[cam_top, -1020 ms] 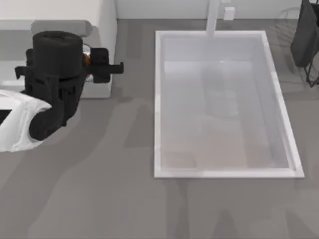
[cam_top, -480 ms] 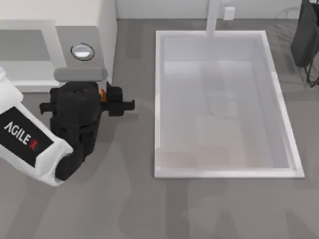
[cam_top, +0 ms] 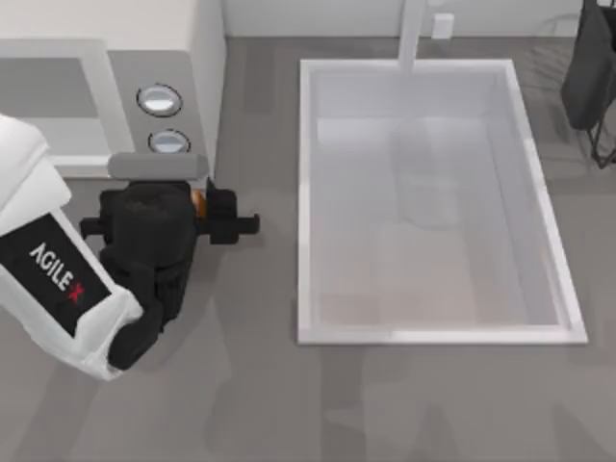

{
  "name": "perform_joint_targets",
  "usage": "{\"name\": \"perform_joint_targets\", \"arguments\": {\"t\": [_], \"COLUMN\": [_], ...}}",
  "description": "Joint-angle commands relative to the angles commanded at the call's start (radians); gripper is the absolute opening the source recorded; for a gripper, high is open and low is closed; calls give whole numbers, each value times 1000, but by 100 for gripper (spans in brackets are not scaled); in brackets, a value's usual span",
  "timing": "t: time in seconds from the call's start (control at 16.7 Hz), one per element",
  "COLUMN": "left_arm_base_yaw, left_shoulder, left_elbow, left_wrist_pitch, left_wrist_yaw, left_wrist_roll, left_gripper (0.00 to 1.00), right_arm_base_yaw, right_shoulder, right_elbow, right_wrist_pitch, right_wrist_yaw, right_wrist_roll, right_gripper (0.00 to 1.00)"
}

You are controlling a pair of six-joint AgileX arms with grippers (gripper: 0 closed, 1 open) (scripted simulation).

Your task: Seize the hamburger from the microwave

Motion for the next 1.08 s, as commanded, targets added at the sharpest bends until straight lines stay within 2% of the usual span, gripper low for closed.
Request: {"name": "perform_joint_targets", "arguments": {"t": [0.72,1.08], "left_arm_base_yaw": [0,0], "left_shoulder": [0,0], "left_elbow": [0,0], "left_wrist_pitch": [0,0], "left_wrist_yaw": [0,0], "left_wrist_roll": [0,0], "left_gripper": [98,100], "right_arm_base_yaw": [0,0], "right_shoulder": [0,0], "right_elbow": [0,0], "right_wrist_pitch": [0,0], "right_wrist_yaw": [0,0], "right_wrist_roll": [0,0], "right_gripper": [100,100]}}
